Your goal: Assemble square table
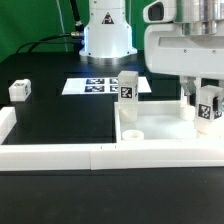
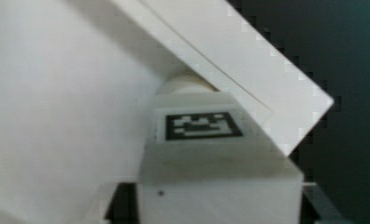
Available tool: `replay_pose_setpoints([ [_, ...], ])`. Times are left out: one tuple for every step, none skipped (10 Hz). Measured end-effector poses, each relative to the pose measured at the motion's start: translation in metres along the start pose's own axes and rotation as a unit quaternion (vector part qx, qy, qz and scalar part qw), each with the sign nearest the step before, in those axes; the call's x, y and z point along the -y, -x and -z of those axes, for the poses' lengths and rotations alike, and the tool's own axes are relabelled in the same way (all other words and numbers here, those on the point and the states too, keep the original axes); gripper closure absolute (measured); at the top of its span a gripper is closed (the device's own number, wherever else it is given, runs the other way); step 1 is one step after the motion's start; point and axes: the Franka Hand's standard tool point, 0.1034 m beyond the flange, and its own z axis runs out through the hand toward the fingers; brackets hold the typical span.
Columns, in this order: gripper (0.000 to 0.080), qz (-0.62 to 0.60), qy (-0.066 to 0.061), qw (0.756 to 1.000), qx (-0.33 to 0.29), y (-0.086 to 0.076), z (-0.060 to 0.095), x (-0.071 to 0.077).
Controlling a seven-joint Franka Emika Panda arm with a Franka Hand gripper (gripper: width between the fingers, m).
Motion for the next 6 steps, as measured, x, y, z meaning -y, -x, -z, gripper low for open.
replay_pose_setpoints([
  [0.0508, -0.045, -0.005, 0.999, 0.006, -0.0027, -0.0002, -0.0009],
  [0.0508, -0.083, -0.007, 0.996, 0.011, -0.0041, 0.0001, -0.002],
  [0.0508, -0.086, -0.007, 0.996, 0.011, -0.0043, 0.0002, -0.0021],
  [0.0457, -0.079, -0.007, 0.997, 0.011, -0.0034, -0.0006, -0.0023],
  [0.032, -0.058, -0.007, 0.998, 0.011, -0.0032, -0.0005, -0.0023],
  [0.032, -0.003, -0.004, 1.0, 0.009, -0.0012, 0.0001, -0.0016],
])
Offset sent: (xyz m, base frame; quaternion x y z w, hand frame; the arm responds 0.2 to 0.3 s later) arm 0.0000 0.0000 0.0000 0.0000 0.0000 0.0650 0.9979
